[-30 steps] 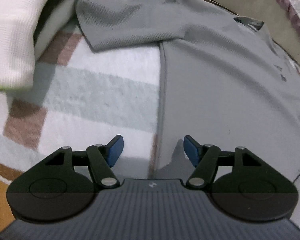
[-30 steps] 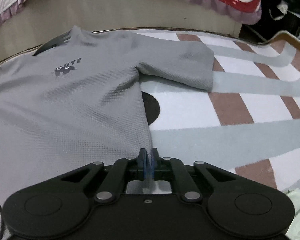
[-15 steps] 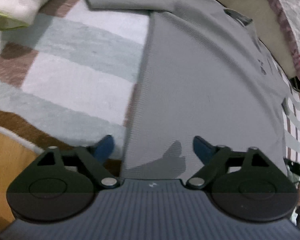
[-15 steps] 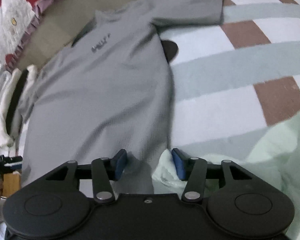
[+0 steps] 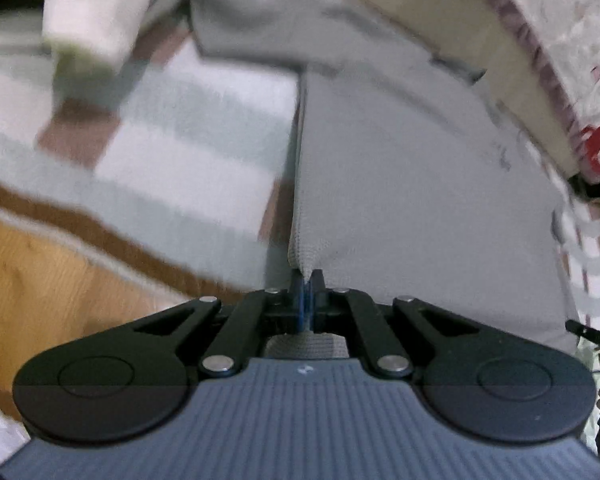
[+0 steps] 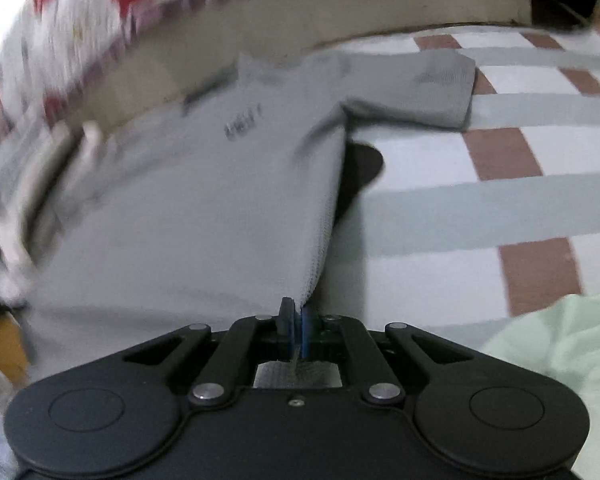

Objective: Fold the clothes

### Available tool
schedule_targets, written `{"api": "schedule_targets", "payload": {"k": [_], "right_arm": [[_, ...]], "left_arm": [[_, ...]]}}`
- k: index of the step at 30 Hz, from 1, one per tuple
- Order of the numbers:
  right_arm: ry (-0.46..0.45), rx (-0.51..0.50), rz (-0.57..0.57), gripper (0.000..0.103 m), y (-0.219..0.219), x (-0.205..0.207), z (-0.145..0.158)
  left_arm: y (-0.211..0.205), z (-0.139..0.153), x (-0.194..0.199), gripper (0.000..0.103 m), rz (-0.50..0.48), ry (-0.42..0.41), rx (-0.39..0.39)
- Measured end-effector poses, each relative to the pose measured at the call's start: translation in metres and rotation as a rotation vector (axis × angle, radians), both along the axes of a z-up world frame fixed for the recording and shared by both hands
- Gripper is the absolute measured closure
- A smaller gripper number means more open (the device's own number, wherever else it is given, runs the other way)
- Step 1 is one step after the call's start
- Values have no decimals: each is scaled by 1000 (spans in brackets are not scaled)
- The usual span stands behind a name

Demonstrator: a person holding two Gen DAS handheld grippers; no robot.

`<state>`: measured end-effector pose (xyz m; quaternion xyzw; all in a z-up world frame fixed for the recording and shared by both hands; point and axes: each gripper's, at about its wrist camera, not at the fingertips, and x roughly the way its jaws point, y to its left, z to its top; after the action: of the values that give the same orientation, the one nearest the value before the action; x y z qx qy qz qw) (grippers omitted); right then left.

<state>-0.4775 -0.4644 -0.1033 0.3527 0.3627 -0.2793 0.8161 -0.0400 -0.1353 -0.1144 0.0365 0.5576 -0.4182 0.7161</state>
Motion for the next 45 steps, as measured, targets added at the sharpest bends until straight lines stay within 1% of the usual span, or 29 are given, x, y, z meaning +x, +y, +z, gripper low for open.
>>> {"api": "schedule_targets", "payload": {"k": [3,6,9,11,14,15,17,18,20,22,24,25,26,27,28,29,30,32,33,34,35,37,38,39,40,42,45], "right_arm": [[-3,46,-24,98,-2,0,-9],[-1,42,27,98,-2,-1,-1],[-9,31,46,98,-5,-3,-1],[-66,43,39,98,-3,-7,-1],[-158,64,28,98,0,-14,-1],[-126,38,45,99,2,-13,2],[72,-38,136,99,9,1,-3],[120,-41,159,99,9,7,-8],[149,-32,155,99,9,18,-11],[197,-61,203,98,15,30,-6],[265,-87,262,96,15,38,0],[276,-89,254,95,11,41,6],[280,-89,235,90,6,44,13],[261,-93,208,90,-1,46,23],[223,-108,198,90,-7,51,34],[181,-126,193,90,-14,57,46],[138,-141,199,90,-21,67,58],[84,-142,230,89,-41,104,77],[59,-140,245,84,-52,124,87],[34,-139,261,74,-63,144,96],[50,-117,283,71,-74,170,102],[155,-92,343,71,-94,229,116],[186,-101,388,71,-99,253,124],[211,-117,437,71,-102,276,134],[211,-136,468,71,-103,294,142],[198,-160,516,71,-105,329,154],[193,-140,514,71,-119,371,143]], "left_arm": [[2,-1,-1,101,7,8,2],[5,-2,-3,102,14,15,4],[6,-6,-1,102,22,30,4],[9,-7,1,102,28,29,0],[13,7,-7,102,-3,-15,-2],[13,6,-9,101,-18,-20,16],[9,-4,-12,101,-44,-17,70],[6,-10,-13,101,-54,-21,105],[0,-12,-17,101,-92,-48,149],[-3,-7,-21,99,-115,-76,168],[-5,1,-17,98,-135,-71,171],[-5,6,-14,96,-145,-64,170],[-6,12,-10,92,-146,-59,153],[-8,22,-2,87,-141,-59,115],[-10,33,6,84,-138,-62,69],[-15,44,15,74,-138,-75,24],[-24,55,24,68,-137,-103,-13],[-51,72,41,67,-130,-202,-43],[-66,80,49,67,-126,-255,-53],[-82,85,59,65,-118,-296,-62],[-99,88,69,63,-106,-327,-69],[-132,88,92,62,-64,-385,-86],[-146,85,104,61,-37,-394,-84],[-159,80,115,61,-14,-380,-82],[-171,74,127,61,8,-353,-81],[-179,64,136,61,0,-350,-87],[-184,50,142,61,-34,-367,-101]]}}
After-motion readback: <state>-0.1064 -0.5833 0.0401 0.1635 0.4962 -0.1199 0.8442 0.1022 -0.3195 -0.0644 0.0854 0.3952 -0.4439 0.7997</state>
